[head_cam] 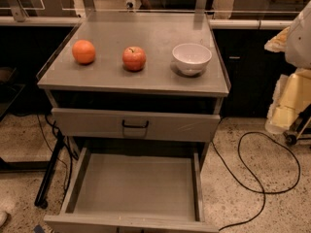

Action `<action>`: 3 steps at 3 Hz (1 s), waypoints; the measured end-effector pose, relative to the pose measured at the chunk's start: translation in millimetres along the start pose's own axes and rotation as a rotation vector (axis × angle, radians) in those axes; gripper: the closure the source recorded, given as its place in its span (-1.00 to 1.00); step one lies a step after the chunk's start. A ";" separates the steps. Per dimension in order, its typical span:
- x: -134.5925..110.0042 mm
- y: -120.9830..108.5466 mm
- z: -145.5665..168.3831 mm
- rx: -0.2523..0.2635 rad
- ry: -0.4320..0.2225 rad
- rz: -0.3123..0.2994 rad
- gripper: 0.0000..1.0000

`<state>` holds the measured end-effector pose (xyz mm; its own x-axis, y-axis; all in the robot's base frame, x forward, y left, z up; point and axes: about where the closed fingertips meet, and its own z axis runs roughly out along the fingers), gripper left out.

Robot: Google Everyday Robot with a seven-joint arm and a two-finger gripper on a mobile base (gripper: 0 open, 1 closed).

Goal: Place apple into middle drawer

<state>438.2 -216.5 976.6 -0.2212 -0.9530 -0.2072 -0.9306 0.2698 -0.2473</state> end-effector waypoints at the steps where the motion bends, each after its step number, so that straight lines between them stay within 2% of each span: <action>1: 0.0 0.0 0.0 0.000 0.000 0.000 -1.00; 2: -13.2 -14.3 6.5 0.046 -0.033 0.030 -1.00; 3: -36.6 -32.9 21.0 0.084 -0.079 0.066 -1.00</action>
Offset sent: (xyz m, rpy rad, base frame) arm 0.0584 0.0285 -0.0042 0.0927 -0.1347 -0.0940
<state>483.0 -187.6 972.4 -0.2540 -0.9199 -0.2989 -0.8864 0.3450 -0.3087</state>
